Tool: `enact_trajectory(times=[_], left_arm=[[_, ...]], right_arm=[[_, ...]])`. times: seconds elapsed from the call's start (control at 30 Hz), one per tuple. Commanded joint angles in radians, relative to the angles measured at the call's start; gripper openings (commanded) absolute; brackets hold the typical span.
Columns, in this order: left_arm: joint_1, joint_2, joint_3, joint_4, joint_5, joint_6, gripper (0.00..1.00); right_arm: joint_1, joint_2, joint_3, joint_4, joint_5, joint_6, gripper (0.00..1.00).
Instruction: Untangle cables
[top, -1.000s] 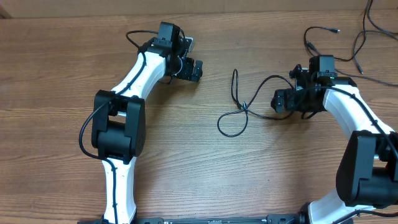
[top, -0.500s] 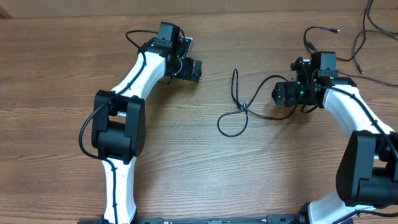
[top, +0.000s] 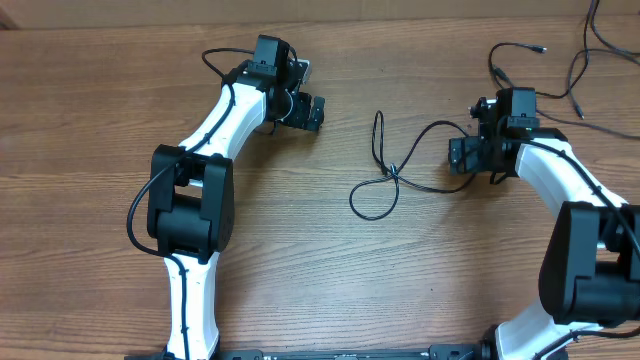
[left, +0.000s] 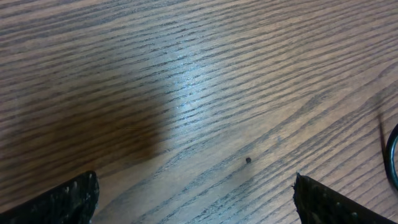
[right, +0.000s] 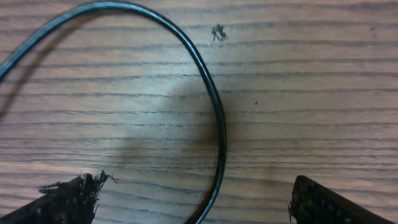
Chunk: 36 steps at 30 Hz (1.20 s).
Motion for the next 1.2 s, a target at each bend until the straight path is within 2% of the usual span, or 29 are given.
enact_trajectory(times=[0.0, 0.07, 0.23, 0.5, 0.67, 0.77, 0.9, 0.93, 1.03, 1.1, 1.17], left_arm=[[-0.005, -0.007, 0.023, 0.001, -0.013, -0.017, 1.00], [-0.005, -0.007, 0.023, 0.001, -0.013, -0.017, 1.00], [-0.005, -0.007, 0.023, 0.001, -0.013, -0.017, 1.00], [-0.005, -0.007, 0.023, 0.001, -0.013, -0.017, 1.00], [-0.005, -0.007, 0.023, 0.004, -0.012, -0.018, 1.00], [-0.005, -0.007, 0.023, 0.005, -0.012, -0.017, 1.00], [-0.005, -0.007, 0.023, 0.005, -0.013, -0.017, 0.99], [-0.005, -0.007, 0.023, 0.005, -0.012, -0.017, 1.00], [-0.005, -0.007, 0.023, 0.005, -0.013, -0.017, 1.00], [-0.005, -0.007, 0.023, 0.005, -0.013, -0.017, 1.00], [-0.005, -0.007, 0.023, 0.005, -0.012, -0.018, 1.00]], right_arm=[[0.004, 0.051, -0.004, 0.006, 0.006, -0.006, 0.95], [0.005, 0.055, -0.004, -0.008, 0.005, -0.005, 0.93], [0.005, 0.059, -0.004, -0.019, 0.006, -0.002, 0.74], [0.005, 0.141, -0.004, -0.030, 0.005, -0.002, 0.63], [0.005, 0.156, -0.004, -0.027, 0.006, -0.002, 0.49], [0.005, 0.162, -0.004, -0.026, 0.006, -0.002, 0.37], [0.005, 0.186, -0.004, -0.024, 0.006, -0.002, 0.33], [0.005, 0.191, -0.004, -0.024, 0.006, -0.002, 0.30], [0.005, 0.199, -0.004, -0.013, 0.006, -0.002, 0.10], [0.005, 0.199, -0.004, -0.012, 0.006, -0.002, 0.04], [0.005, 0.199, -0.004, -0.013, 0.006, -0.002, 0.04]])
